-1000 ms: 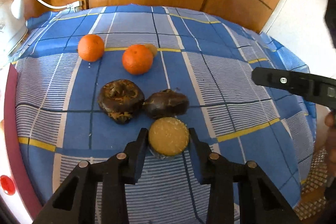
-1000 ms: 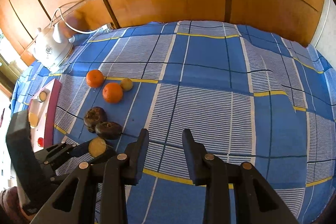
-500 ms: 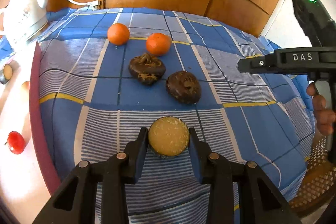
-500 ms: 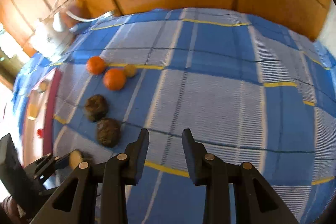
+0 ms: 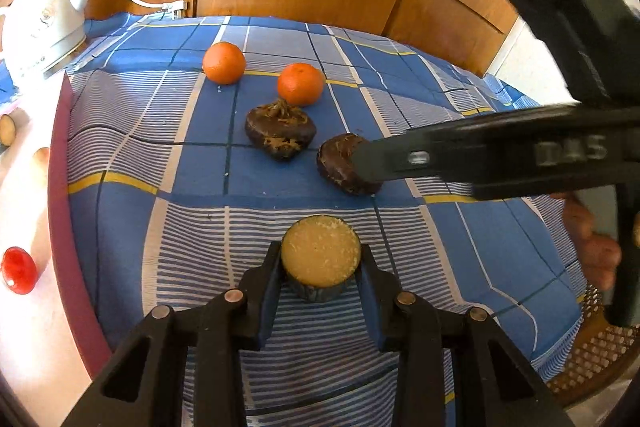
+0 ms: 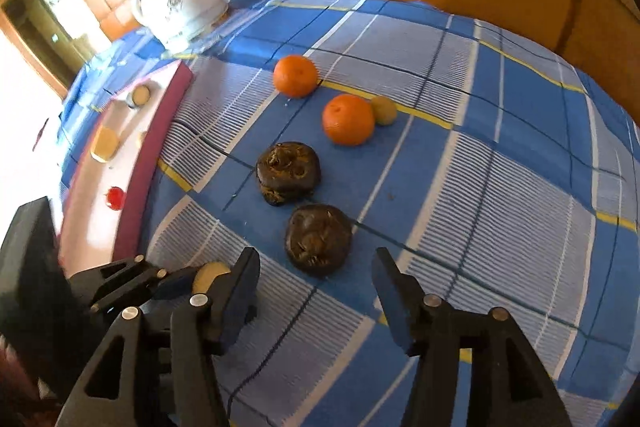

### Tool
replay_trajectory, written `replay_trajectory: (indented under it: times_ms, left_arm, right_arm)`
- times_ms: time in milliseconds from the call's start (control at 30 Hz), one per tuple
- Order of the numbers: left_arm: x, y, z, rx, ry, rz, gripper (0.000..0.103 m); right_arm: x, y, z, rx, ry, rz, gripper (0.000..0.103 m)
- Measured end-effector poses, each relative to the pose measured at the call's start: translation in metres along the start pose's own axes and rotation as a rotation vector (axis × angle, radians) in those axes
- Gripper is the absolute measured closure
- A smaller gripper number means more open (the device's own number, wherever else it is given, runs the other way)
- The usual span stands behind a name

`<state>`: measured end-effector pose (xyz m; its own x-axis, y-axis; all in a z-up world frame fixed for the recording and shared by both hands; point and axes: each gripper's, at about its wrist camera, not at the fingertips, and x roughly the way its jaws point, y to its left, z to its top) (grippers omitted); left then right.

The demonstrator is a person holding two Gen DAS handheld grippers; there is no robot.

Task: Organize fruits
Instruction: 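Grasp the yellow-faced round slice with the left tool while the right tool grasps a dark brown fruit, then carry the round slice into the tray and open the left tool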

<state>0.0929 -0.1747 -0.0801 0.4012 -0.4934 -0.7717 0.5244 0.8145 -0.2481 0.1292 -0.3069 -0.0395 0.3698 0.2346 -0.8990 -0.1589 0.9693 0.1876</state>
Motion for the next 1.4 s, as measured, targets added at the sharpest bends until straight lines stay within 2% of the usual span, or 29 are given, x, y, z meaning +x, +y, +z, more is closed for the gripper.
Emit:
replay_trajectory:
  times_ms: [233, 267, 433, 600, 833, 933, 1200, 1400]
  left_arm:
    - [-0.001, 0.000, 0.000, -0.004, -0.002, -0.004, 0.066]
    - [-0.001, -0.001, 0.000, 0.001, -0.002, 0.000, 0.066]
    - [-0.001, -0.004, 0.000, 0.018, -0.003, 0.014, 0.066]
    - [-0.001, -0.003, 0.001, 0.003, 0.003, 0.005, 0.067]
    - [-0.003, -0.004, 0.002, -0.001, 0.011, 0.016, 0.068]
    - [-0.005, -0.003, 0.003, -0.010, 0.018, 0.013, 0.068]
    - [-0.038, 0.004, 0.006, -0.039, -0.026, 0.007, 0.068]
    - [-0.079, 0.030, 0.007, -0.106, -0.094, 0.042, 0.068]
  right_arm:
    - [0.030, 0.010, 0.013, -0.071, 0.067, -0.070, 0.045]
    - [0.032, 0.011, 0.013, -0.078, 0.073, -0.079, 0.057]
    - [0.030, 0.015, 0.006, -0.150, 0.068, -0.132, 0.060]
    - [0.024, -0.001, 0.001, -0.102, 0.061, -0.114, 0.059]
    - [0.029, -0.018, 0.002, -0.038, 0.064, -0.036, 0.059]
    - [0.031, -0.015, 0.001, -0.054, 0.065, -0.049, 0.059]
    - [0.032, -0.010, -0.002, -0.083, 0.067, -0.085, 0.059]
    - [0.035, -0.009, 0.000, -0.087, 0.065, -0.094, 0.059]
